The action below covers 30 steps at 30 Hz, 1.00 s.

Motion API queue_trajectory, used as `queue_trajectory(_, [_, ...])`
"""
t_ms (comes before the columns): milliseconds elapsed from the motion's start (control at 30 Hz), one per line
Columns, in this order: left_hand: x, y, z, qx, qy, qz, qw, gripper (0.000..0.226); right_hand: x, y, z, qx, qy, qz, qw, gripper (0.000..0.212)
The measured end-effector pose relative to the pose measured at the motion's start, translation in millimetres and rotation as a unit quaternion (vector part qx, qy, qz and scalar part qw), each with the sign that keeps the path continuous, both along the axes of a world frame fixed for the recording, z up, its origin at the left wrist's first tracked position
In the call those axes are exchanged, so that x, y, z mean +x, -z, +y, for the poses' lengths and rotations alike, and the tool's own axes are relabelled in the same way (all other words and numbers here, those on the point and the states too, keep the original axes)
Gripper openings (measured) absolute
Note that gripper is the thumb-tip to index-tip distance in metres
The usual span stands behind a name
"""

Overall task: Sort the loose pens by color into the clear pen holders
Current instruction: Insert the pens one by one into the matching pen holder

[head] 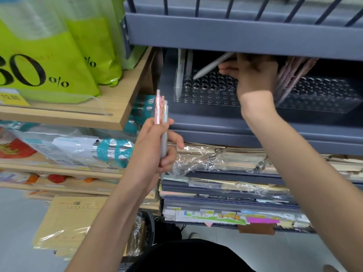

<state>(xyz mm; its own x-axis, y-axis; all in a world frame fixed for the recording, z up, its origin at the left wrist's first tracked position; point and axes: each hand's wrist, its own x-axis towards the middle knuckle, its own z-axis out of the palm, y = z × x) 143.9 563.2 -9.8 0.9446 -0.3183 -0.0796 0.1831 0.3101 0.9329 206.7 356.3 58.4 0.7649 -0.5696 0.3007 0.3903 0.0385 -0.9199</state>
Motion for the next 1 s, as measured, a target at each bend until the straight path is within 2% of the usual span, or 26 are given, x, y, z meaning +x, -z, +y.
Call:
queue_trajectory(67, [0.7,-0.6,0.1,-0.012,0.003,0.0,1.0,0.017,9.4,2.3,-1.0,-0.022,0.004,0.0,1.0,0.018])
queue_trajectory(167, [-0.3,0.4,2.2,-0.004,-0.006,-0.013,1.0,0.009,16.9,7.6,1.8,-0.107,0.005,0.029,0.994,0.032])
queue_trajectory(233, [-1.0,1.4,4.9,0.017,-0.013,-0.017,1.0,0.013,19.5,8.3,6.8,-0.172,0.016,0.064,0.983,0.036])
queue_trajectory(333, [-1.2,1.9,9.2,0.055,-0.017,-0.03,0.998,0.019,22.8,2.9,16.7,-0.277,0.016,0.119,0.953,0.035])
queue_trajectory(433, [-1.2,1.9,14.1,0.071,-0.014,-0.041,0.997,0.021,25.3,-4.0,22.9,-0.351,-0.003,0.148,0.924,0.023])
queue_trajectory(533, [-0.7,3.2,20.0,0.063,-0.011,-0.034,0.997,0.022,28.1,-5.9,24.7,-0.421,-0.016,0.208,0.883,0.042])
queue_trajectory(600, [-0.1,4.0,23.8,0.044,-0.009,-0.019,0.999,0.02,30.0,-5.8,28.6,-0.43,-0.018,0.214,0.877,0.045])
queue_trajectory(733, [0.8,2.8,30.6,0.019,-0.008,-0.011,1.0,0.016,37.9,-6.6,36.6,-0.389,0.016,0.168,0.905,0.04])
queue_trajectory(1000, [-1.9,-1.1,36.3,0.072,-0.005,-0.062,0.995,0.021,38.9,-0.5,32.4,-0.373,0.044,0.154,0.914,0.044])
